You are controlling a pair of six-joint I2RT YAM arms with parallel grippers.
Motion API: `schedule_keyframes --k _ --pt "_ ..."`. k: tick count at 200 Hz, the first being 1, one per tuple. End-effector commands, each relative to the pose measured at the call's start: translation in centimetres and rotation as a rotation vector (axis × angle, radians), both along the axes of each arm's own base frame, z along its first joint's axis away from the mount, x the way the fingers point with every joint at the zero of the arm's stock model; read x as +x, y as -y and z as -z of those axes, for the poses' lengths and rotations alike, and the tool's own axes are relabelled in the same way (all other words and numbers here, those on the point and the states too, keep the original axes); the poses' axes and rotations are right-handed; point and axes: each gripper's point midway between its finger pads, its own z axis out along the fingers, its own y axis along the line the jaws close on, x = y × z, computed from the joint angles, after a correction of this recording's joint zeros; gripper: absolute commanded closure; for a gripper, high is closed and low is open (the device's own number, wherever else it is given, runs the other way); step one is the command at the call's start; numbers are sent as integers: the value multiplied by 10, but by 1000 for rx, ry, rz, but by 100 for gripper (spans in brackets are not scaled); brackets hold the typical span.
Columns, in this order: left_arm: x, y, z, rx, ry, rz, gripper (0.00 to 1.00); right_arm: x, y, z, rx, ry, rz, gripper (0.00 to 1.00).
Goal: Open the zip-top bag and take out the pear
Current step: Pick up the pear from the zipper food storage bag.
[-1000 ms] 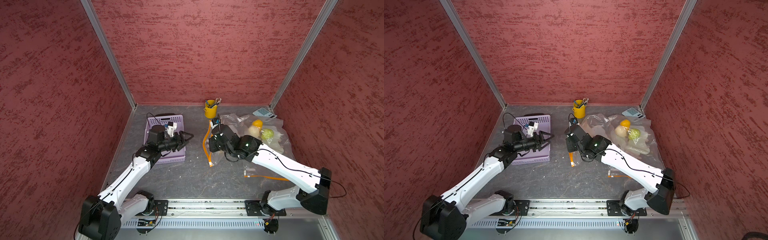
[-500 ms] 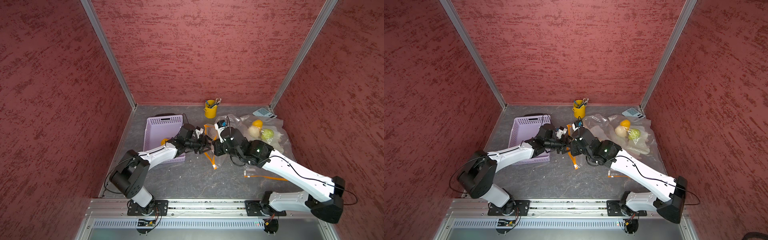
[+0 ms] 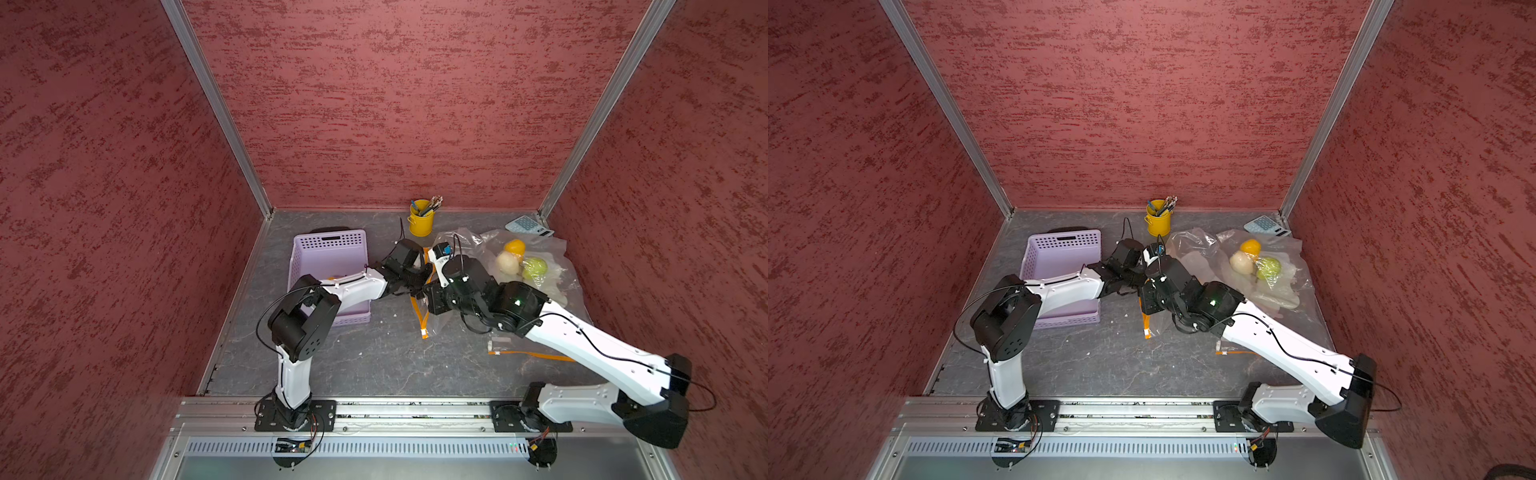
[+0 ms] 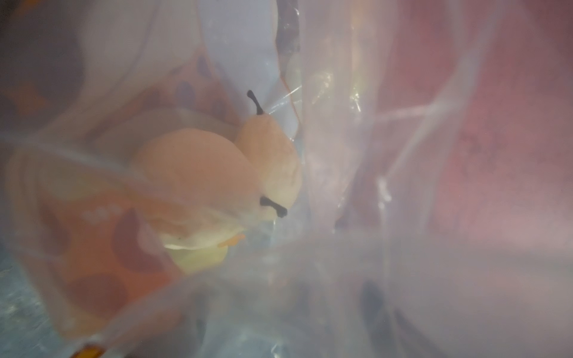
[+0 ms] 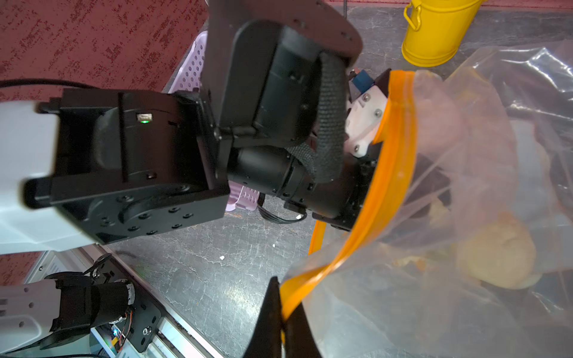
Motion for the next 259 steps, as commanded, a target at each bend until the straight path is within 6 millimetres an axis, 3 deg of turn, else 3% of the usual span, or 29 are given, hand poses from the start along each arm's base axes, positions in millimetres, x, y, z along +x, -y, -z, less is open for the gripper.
schedule_keyframes --k 1,22,59,113,151,171,196,240,248,259 --pt "-1 -2 26 123 62 28 17 -1 -1 -10 42 23 -10 100" --pt "-1 -4 43 179 86 30 12 -1 -1 -9 44 25 -11 100" --pt "6 11 50 228 167 53 5 -1 -4 -7 52 23 -22 100" --pt "19 14 65 369 233 50 2 -2 -10 -8 84 25 -43 100" --pt "24 15 82 469 247 39 3 -4 -17 -9 116 25 -66 100" --pt "28 15 87 496 257 31 14 -5 -19 -11 133 29 -74 100" --pt "29 18 85 496 276 36 21 -4 -20 -12 135 36 -74 99" --pt "39 11 64 477 325 -4 30 -3 -20 -12 139 31 -71 99" --pt "40 11 59 460 332 -6 29 -3 -20 -12 142 33 -69 99" --pt "37 14 48 409 343 -9 17 -4 -19 -13 139 34 -71 99"
